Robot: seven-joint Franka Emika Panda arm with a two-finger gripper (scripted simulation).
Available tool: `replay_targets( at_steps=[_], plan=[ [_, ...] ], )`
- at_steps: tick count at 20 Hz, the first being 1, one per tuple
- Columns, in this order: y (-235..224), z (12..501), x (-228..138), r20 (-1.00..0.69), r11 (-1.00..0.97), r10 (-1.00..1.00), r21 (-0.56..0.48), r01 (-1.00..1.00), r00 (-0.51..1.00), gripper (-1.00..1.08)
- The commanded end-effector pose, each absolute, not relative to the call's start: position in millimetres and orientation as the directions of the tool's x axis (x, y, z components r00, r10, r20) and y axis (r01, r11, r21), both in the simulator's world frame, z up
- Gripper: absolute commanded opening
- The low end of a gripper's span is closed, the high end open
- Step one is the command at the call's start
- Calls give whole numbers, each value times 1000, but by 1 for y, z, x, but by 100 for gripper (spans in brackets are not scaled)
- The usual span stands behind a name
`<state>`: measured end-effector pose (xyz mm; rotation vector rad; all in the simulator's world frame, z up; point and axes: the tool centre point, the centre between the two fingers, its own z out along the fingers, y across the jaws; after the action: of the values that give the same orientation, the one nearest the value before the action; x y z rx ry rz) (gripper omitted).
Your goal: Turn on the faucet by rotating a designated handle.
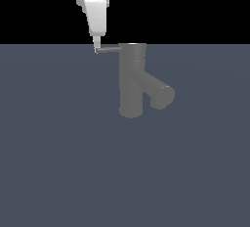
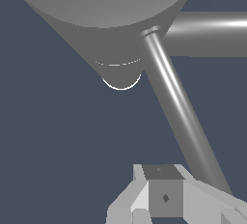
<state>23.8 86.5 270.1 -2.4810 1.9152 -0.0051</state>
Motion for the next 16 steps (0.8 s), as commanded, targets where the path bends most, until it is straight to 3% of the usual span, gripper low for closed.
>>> replay_targets(
  at_steps=[1, 7, 16],
  plan=[
    [77, 270, 14, 0, -243, -970, 0, -970, 243, -100],
    [84, 270, 7, 0, -257, -966, -6, -966, 257, -100],
    [44, 270, -14, 0, -252, -968, -4, -968, 252, -100]
  ],
)
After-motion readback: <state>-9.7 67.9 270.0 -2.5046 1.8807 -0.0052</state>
